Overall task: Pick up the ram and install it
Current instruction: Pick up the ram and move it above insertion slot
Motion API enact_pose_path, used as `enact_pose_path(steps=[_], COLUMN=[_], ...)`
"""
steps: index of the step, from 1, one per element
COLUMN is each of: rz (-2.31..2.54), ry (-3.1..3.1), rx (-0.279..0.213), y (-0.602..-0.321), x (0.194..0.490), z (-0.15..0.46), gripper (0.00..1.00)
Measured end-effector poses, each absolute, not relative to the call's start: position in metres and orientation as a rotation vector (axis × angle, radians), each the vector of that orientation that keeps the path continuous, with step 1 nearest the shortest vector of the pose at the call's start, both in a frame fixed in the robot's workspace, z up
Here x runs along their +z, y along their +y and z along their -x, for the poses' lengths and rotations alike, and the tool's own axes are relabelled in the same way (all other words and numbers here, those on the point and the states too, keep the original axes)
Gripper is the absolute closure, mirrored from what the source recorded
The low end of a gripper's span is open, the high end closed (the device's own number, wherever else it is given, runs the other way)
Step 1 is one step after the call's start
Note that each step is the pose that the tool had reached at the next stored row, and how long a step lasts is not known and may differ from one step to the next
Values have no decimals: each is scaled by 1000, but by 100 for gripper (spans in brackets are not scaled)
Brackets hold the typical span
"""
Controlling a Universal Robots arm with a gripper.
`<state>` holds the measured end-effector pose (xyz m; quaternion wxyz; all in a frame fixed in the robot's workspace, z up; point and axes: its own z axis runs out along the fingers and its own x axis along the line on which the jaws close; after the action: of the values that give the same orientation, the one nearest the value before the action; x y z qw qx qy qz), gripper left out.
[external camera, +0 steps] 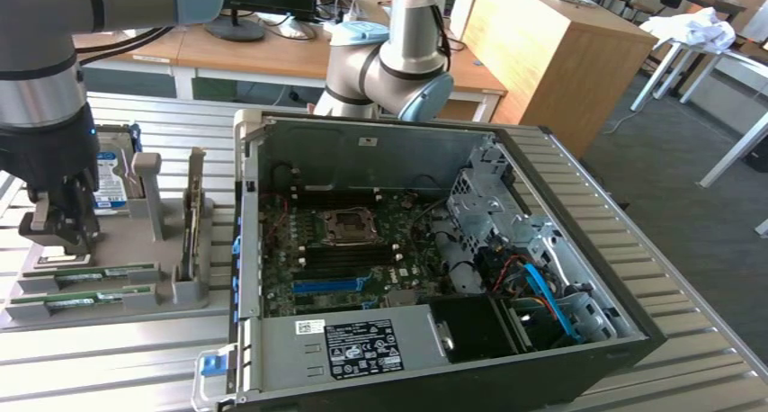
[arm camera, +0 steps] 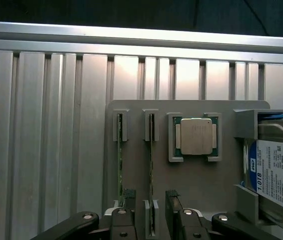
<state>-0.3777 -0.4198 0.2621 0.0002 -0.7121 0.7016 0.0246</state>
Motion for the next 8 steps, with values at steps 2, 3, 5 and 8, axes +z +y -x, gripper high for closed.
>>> enact_pose_path(steps=[2, 3, 5, 8], rz=[2237, 2237, 2237, 2237], ry=[2204, 2204, 2204, 2204], rx=[77, 77, 77, 77], y=[-420, -420, -420, -420], x=[260, 259, 257, 256], z=[378, 378, 378, 378], gripper=[63, 63, 63, 63])
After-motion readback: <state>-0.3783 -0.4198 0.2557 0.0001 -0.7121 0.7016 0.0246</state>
